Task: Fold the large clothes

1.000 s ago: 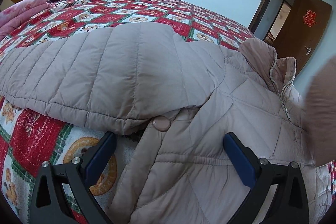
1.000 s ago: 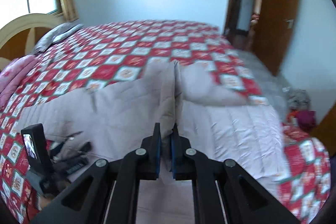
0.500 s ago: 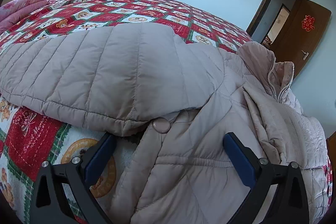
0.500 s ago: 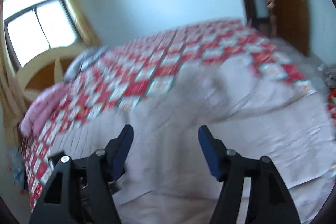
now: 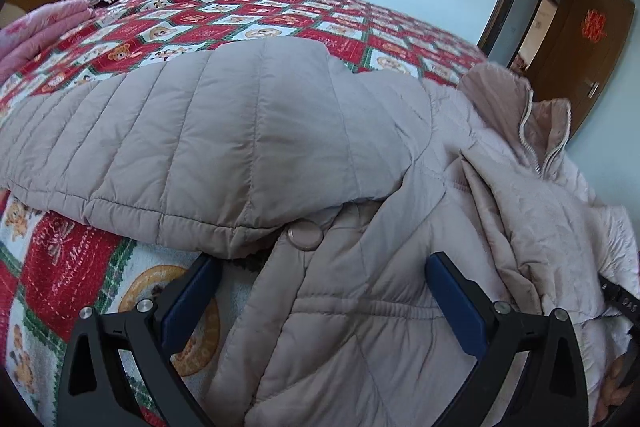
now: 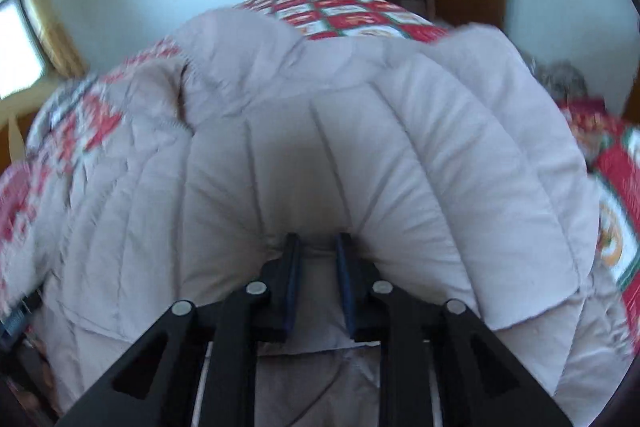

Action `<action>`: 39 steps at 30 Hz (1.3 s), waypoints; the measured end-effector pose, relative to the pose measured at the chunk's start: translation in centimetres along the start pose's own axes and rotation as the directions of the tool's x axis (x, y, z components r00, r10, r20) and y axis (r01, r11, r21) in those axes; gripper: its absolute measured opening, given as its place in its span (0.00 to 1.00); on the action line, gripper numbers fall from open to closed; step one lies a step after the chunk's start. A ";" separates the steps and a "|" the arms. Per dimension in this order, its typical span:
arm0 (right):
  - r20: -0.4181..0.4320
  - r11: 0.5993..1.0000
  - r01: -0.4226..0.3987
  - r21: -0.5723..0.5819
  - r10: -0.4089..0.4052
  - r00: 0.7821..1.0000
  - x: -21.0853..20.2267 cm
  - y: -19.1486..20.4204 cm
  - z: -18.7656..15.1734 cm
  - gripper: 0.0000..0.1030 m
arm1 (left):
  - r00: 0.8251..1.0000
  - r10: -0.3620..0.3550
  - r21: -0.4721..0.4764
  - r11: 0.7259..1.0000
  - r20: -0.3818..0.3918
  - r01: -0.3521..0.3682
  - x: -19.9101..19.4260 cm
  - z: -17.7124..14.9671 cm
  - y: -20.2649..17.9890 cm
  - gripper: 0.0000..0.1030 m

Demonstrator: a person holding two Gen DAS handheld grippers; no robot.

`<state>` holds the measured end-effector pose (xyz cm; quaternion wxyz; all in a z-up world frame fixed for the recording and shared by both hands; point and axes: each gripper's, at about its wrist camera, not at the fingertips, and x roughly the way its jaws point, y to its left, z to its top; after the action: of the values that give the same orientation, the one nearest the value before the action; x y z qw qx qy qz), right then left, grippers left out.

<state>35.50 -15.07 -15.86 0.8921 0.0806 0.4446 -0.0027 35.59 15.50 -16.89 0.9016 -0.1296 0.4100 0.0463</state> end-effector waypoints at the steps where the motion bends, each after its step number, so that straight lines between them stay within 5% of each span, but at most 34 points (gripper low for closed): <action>1: -0.015 1.000 0.004 -0.030 -0.004 1.000 -0.3 0.5 0.3 0.23 | 1.000 0.020 0.017 1.000 -0.009 -0.020 0.1 0.1 -0.3 0.99; 3: -0.012 0.999 -0.019 -0.038 0.018 1.000 -1.2 0.2 1.0 0.23 | 0.999 0.038 0.039 0.999 -0.029 -0.037 -0.1 0.3 -0.7 0.99; 5: 0.112 1.000 -0.025 -0.012 0.026 0.993 -4.1 -1.1 2.0 0.23 | 0.996 0.044 0.058 0.998 -0.078 -0.039 -0.7 1.1 -1.3 0.99; 9: 0.241 0.993 0.113 0.014 -0.113 0.964 -7.3 -4.2 4.0 0.23 | 0.999 -0.046 -0.007 0.999 0.003 0.046 -3.5 2.7 -2.9 0.99; 12: 0.175 0.973 0.197 0.120 -0.216 0.961 -5.4 -8.0 5.3 0.23 | 0.997 -0.057 0.041 0.998 0.061 0.054 -4.0 3.3 -6.4 0.99; 16: 0.014 0.944 0.167 0.284 -0.178 0.984 0.2 -12.4 4.0 0.23 | 0.995 0.061 0.193 0.978 0.084 -0.076 -1.0 3.0 -11.4 0.99; 20: 0.038 0.933 0.155 0.325 -0.177 0.983 0.7 -13.1 3.1 0.21 | 0.988 0.149 0.241 0.959 0.026 -0.151 3.0 1.6 -12.3 0.99; 28: 0.045 0.921 0.321 0.220 -0.338 0.940 -0.2 -11.2 3.7 0.22 | 0.992 0.128 0.212 0.969 0.018 -0.129 3.5 1.5 -11.5 0.99; 30: 0.161 0.933 0.270 0.238 -0.313 0.936 -3.4 -10.0 2.9 0.24 | 0.993 0.117 0.202 0.972 0.013 -0.117 3.6 1.3 -11.8 0.99; 31: 0.192 0.945 0.247 0.216 -0.289 0.938 -4.2 -9.0 2.7 0.26 | 0.994 0.110 0.197 0.974 0.008 -0.110 3.6 1.3 -11.7 0.99; 33: 0.188 0.970 0.206 0.131 -0.228 0.955 -4.6 -6.6 2.4 0.57 | 0.994 0.106 0.194 0.975 0.005 -0.105 3.5 1.2 -11.8 0.99; 34: 0.177 0.976 0.192 0.102 -0.208 0.962 -4.4 -5.6 2.0 0.64 | 0.994 0.106 0.194 0.975 0.005 -0.105 3.6 1.2 -11.9 0.99; 39: 0.057 0.968 0.252 -0.014 -0.251 0.966 1.2 -3.4 -0.1 0.82 | 0.999 0.046 0.163 0.986 -0.005 -0.045 3.2 1.1 -11.2 0.99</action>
<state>35.87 -18.30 -17.32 0.8971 0.0141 0.4269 -0.1136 40.64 5.00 -16.37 0.9060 -0.0461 0.4195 0.0326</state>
